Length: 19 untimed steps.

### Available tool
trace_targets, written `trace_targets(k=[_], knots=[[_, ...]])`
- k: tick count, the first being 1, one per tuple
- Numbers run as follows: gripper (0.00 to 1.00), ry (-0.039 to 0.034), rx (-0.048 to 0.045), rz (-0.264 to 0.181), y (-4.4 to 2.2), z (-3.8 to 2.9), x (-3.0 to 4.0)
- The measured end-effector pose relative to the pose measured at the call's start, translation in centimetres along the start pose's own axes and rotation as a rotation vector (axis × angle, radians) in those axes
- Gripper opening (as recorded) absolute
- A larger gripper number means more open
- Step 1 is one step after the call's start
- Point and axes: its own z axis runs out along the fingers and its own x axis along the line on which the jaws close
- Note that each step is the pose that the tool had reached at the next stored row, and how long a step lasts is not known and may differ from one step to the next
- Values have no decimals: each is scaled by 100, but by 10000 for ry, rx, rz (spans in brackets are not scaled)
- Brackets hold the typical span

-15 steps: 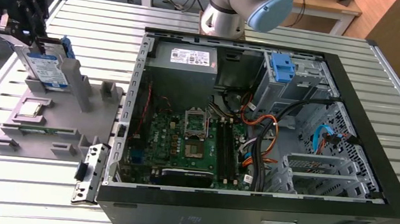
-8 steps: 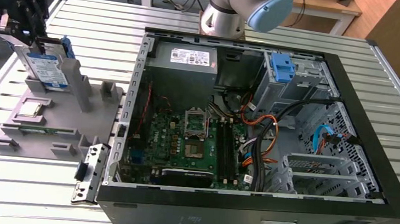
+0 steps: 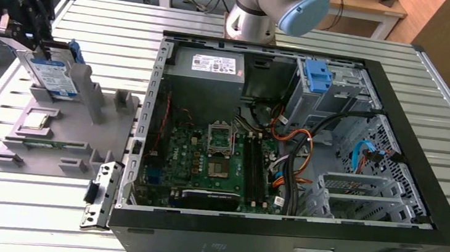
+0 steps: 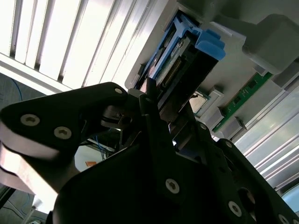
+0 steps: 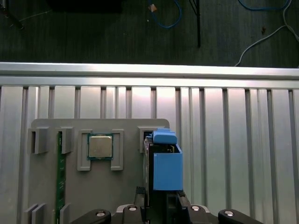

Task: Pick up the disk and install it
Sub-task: 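Pick up the disk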

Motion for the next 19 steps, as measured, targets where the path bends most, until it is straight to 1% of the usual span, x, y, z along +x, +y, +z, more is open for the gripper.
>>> trace_targets(k=[5,6,9,10,13,14,16,17,19], knots=[[35,3,-1,1,0,-2,0],[35,26,0,1,0,-3,0],[35,234,4,14,0,-3,0],[35,256,5,15,0,-2,0],[35,258,5,14,0,-2,0],[35,284,5,16,0,-2,-1],[35,448,8,26,0,-3,-1],[35,469,9,27,0,-2,0],[35,472,9,25,0,-3,1]])
